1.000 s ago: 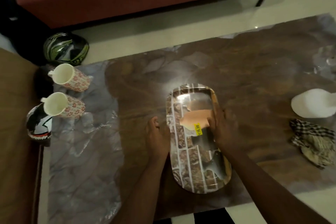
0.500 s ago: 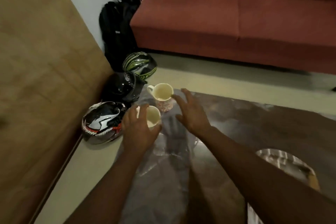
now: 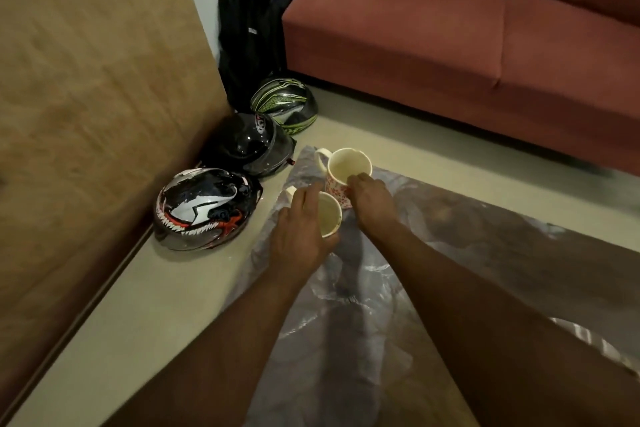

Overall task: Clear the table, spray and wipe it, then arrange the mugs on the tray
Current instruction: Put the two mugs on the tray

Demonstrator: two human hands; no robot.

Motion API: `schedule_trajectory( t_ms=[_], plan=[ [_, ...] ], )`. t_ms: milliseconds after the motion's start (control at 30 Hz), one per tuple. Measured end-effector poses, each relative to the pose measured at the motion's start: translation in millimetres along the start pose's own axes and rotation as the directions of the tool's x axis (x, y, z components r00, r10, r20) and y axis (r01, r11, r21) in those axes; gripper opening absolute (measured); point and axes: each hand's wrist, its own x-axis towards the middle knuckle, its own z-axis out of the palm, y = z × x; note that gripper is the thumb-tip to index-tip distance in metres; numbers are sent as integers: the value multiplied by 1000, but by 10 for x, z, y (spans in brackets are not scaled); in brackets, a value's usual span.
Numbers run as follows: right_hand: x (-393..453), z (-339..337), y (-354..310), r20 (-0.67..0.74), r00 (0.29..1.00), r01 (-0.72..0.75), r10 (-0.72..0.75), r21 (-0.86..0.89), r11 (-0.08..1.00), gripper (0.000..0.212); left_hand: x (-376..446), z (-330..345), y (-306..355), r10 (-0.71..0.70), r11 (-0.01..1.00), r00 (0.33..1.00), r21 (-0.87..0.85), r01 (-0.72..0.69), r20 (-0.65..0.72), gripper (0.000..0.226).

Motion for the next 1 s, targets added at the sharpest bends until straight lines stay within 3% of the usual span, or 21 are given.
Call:
schedule_trajectory(
  t_ms=[167,333,467,567,800,1000],
  plan=[
    [-195,-132,103,-63,998,-13,21,116,993,20,-1,-41,63,2,1000,1000,-24,-2,20,96],
    [-1418,-329,641,-166,970,-109,175,343,933,6,-661,128,479,61,993,997,-104,-56,41,105],
    [-2781,-411,1184,-149,919,-303,365,322,897,12,-1390,402,1217,197,970,962,-182,-163,191,108],
    [-3415,-459,1446,-47,870,-448,491,342,826,12,-1806,575,1671,268,954,905,-223,-201,331,105],
    [-3736,-648,2030,124,878,-479,463,242,844,15,-2279,1026,2333,304,947,774,-88,-309,555,107],
    [-3757,-623,2243,226,905,-397,361,140,907,21,-2441,1403,2449,333,927,734,-63,-370,592,103]
  ],
)
